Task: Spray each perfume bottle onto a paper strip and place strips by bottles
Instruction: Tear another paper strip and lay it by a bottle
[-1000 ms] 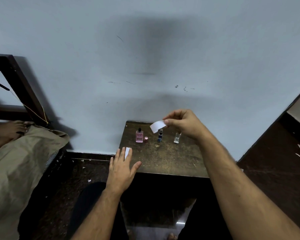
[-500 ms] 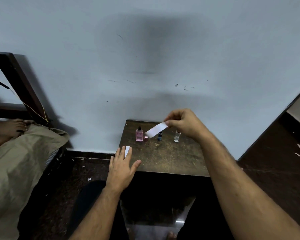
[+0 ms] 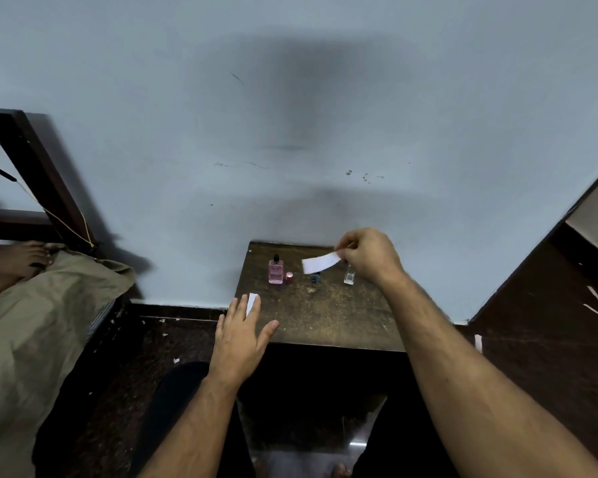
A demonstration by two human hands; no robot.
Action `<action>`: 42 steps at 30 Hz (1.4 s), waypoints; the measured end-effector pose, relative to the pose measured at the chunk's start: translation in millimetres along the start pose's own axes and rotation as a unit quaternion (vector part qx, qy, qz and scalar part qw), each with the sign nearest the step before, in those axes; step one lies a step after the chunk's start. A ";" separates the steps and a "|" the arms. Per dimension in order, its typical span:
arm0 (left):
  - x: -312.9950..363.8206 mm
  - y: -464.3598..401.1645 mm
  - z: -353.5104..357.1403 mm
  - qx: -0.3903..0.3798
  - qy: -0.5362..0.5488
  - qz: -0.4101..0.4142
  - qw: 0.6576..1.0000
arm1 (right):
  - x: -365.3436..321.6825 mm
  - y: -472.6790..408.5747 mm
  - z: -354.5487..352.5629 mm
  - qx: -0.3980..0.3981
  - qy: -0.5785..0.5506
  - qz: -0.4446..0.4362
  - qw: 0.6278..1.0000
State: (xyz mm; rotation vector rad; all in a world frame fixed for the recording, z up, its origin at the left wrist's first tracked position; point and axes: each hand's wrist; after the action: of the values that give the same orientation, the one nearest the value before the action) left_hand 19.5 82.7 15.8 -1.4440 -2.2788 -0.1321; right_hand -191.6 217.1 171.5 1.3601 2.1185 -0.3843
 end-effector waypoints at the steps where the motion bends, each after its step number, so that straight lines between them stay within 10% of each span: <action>1: 0.3 0.1 0.3 0.000 0.001 0.001 1.000 | -0.6 0.0 -2.6 -0.009 -0.016 -0.006 1.000; 6: 1.4 0.1 -0.4 -0.001 0.009 -0.002 1.000 | -22.3 15.1 -26.8 -0.184 -0.220 -0.064 0.956; 11: 1.6 0.7 -0.6 0.004 0.005 -0.001 1.000 | -31.5 23.7 -43.9 -0.387 -0.486 -0.072 0.780; 14: 1.1 1.5 -1.2 0.002 0.005 -0.002 1.000 | -18.1 10.3 -18.6 -0.162 -0.299 -0.001 0.940; 16: 1.8 0.9 -1.1 0.002 0.008 -0.001 1.000 | -7.2 3.9 -3.8 -0.059 -0.203 0.038 0.977; 27: 2.7 0.9 -1.3 0.002 0.009 0.000 1.000 | -12.7 16.6 -18.7 -0.144 -0.314 0.007 0.938; 31: 0.4 1.3 -0.5 0.002 0.008 -0.003 1.000 | -26.1 30.3 -39.3 -0.367 -0.495 -0.046 0.787; 32: 0.6 1.5 -0.5 0.001 0.009 -0.003 1.000 | -24.2 27.9 -35.5 -0.360 -0.488 -0.037 0.794; 35: 0.6 1.1 -0.9 0.003 0.012 -0.003 1.000 | -13.8 18.4 -11.4 -0.061 -0.055 -0.009 0.997; 42: 1.8 1.4 0.4 0.011 0.015 0.004 1.000 | -8.3 15.5 -1.7 -0.066 -0.121 0.008 0.990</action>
State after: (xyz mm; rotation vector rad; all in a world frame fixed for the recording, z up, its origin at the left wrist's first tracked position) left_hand 20.0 85.0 15.9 -1.4304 -2.2442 -0.1259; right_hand -175.7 218.8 179.0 1.1909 1.8965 -0.3754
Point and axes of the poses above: each hand's wrist, its own y-axis away from the middle knuckle, its own z-axis out of the palm, x = y × z, and after that the axes turned 14 degrees about z, right-handed
